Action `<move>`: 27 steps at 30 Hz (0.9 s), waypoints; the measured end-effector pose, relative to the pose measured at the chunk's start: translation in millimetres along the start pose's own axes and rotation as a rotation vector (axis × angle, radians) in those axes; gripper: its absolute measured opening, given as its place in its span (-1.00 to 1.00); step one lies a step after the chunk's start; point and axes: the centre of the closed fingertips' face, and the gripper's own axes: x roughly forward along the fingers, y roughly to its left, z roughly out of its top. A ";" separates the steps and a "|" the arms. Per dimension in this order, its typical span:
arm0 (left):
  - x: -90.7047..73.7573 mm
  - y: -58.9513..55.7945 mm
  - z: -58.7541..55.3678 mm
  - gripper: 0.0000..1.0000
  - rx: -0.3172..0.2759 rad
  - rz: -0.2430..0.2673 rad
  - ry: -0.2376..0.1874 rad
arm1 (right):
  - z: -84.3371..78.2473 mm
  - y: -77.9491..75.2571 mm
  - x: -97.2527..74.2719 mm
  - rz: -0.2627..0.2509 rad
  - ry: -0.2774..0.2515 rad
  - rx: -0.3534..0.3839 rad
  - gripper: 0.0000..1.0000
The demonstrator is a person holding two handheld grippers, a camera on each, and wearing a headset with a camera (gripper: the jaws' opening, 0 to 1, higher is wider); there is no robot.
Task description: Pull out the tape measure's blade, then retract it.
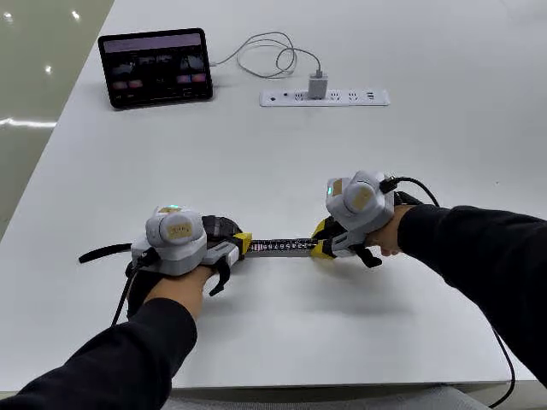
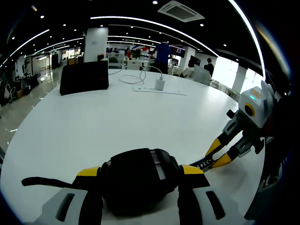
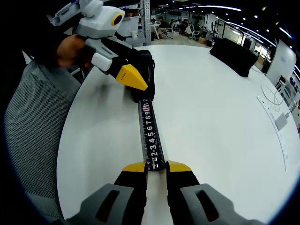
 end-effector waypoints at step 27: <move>-0.6 0.4 -0.6 0.21 -0.003 0.001 0.003 | 12.9 1.5 10.3 0.007 -0.027 0.005 -0.78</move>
